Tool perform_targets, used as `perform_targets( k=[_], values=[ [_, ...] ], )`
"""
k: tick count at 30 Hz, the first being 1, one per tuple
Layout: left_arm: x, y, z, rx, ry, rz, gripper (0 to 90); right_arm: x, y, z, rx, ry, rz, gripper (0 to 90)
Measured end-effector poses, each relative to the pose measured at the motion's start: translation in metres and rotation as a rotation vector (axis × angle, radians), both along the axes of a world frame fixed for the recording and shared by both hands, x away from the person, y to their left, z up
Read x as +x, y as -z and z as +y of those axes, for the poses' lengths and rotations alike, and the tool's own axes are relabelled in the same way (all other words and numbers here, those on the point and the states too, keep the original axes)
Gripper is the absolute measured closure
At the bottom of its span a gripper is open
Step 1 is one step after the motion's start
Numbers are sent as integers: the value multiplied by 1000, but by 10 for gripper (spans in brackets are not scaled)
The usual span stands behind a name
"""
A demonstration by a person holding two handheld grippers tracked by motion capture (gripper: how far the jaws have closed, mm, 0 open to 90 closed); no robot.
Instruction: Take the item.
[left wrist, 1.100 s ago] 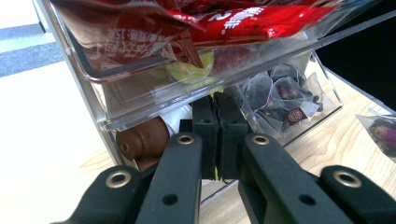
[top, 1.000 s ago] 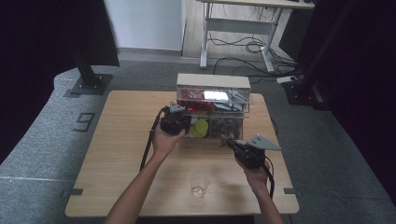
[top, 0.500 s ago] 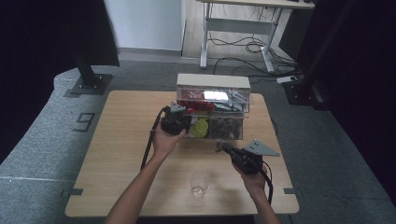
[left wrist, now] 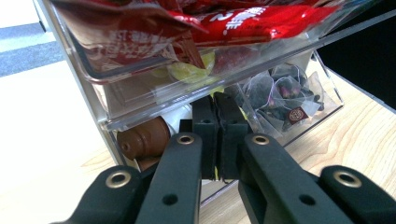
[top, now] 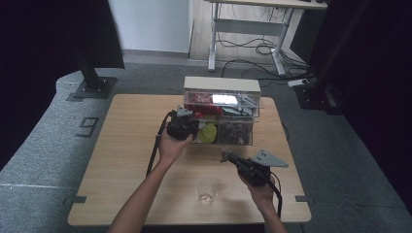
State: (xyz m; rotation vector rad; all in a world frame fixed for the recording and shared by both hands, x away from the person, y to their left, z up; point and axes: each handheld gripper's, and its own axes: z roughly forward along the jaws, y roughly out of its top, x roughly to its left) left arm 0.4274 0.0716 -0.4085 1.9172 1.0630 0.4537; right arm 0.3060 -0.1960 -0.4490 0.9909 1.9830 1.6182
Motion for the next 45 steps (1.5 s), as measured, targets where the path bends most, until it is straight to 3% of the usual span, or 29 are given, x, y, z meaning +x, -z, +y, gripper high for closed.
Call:
perform_targets(
  k=[28, 45],
  values=[
    [1, 0, -3, -2, 0, 11, 874, -28, -6, 8, 31, -57, -13, 888],
    [1, 0, -4, -3, -4, 10, 872, -54, -7, 16, 28, -111, -42, 888]
  ],
)
